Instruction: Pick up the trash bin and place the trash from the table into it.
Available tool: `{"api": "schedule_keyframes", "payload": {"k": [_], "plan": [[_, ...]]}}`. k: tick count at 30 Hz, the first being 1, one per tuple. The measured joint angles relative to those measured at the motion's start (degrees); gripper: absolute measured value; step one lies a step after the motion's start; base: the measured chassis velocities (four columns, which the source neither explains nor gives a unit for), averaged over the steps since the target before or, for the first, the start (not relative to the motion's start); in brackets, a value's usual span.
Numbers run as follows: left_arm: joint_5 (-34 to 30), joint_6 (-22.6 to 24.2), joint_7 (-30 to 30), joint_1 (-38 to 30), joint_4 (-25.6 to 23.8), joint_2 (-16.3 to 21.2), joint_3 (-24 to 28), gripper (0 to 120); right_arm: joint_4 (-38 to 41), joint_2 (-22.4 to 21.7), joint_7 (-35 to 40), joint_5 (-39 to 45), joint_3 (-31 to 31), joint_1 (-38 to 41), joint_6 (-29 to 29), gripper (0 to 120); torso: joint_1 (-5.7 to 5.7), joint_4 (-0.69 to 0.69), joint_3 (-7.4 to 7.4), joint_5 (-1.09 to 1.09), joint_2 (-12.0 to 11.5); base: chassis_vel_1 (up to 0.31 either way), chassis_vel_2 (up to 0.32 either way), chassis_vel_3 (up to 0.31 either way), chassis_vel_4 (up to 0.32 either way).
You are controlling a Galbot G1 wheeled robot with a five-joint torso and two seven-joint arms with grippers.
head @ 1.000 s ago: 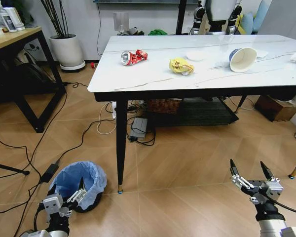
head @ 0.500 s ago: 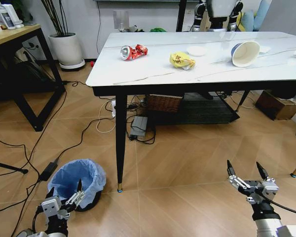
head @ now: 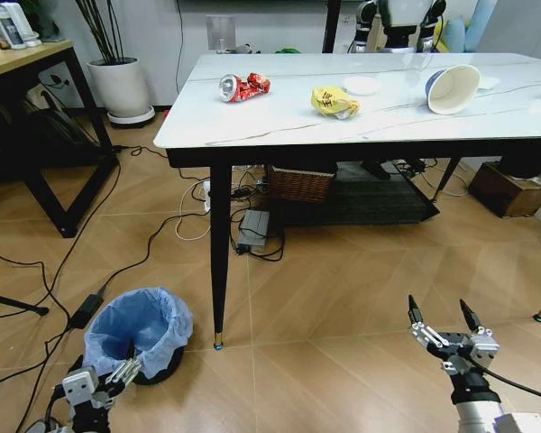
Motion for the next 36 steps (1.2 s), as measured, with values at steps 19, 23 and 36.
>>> {"api": "schedule_keyframes", "payload": {"k": [19, 23, 36], "plan": [[-14.6, 12.7, 1.3, -10.1, 7.3, 3.1, -6.9, 100, -7.8, 3.4, -0.4, -7.6, -7.5, 2.2, 2.8, 100, 0.08, -0.01, 0.24, -0.01, 0.3, 0.000, 0.000, 0.000, 0.000], [-16.8, 12.9, 1.2, -14.9, 11.9, 3.8, -7.0, 100, -9.8, 3.4, -0.8, -8.5, -7.5, 1.2, 4.6, 100, 0.09, -0.02, 0.28, -0.02, 0.4, 0.000, 0.000, 0.000, 0.000], [-18.0, 12.7, 1.6, -26.1, 25.4, 3.7, -4.0, 99, -9.1, 3.4, -0.9, -9.5, -6.3, -0.3, 4.8, 100, 0.13, 0.00, 0.39, 0.00, 0.5, 0.000, 0.000, 0.000, 0.000]]}}
